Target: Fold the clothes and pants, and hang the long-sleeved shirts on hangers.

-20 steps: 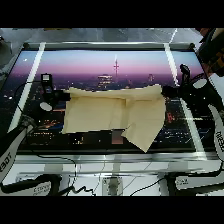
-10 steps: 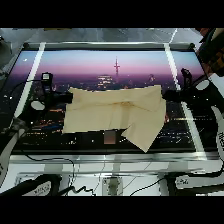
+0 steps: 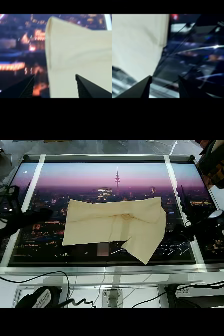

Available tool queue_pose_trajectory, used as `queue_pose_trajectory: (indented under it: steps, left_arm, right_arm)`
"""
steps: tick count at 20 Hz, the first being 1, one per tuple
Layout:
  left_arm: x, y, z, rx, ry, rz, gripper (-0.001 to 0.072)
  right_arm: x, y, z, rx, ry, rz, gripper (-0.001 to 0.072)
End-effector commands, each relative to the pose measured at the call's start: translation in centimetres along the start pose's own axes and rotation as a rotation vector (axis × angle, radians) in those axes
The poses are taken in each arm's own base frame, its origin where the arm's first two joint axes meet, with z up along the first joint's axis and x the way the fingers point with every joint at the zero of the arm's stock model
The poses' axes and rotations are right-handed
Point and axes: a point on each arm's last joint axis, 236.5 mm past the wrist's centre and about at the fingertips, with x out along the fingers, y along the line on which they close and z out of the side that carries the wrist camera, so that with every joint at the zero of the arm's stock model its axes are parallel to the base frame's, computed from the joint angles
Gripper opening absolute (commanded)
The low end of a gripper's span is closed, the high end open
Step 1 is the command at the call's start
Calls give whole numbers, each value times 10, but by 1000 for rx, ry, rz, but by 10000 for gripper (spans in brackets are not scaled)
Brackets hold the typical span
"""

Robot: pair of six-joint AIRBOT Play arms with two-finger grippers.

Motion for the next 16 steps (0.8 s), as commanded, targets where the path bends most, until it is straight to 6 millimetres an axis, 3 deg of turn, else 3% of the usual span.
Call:
queue_pose_trajectory:
  steps: [1,2,4,8,12,14,16]
  left_arm:
    - [-21,24,-46,-112,172,3,527]
    - [-22,27,-52,-129,192,1,527]
    - [-20,35,-64,-147,229,7,527]
    - [-7,39,-94,-179,318,-5,527]
    - [3,34,-119,-222,411,-52,530]
    - [7,34,-126,-237,439,-65,539]
    - [10,34,-131,-248,458,-73,539]
  right_arm:
    - [36,25,-26,39,28,205,365]
    - [45,27,-27,46,21,218,363]
    - [62,28,-35,52,35,208,254]
    - [85,28,-41,34,47,159,245]
    - [95,32,-39,0,46,127,243]
    - [98,33,-37,-11,42,116,153]
    - [96,37,-35,-26,33,120,124]
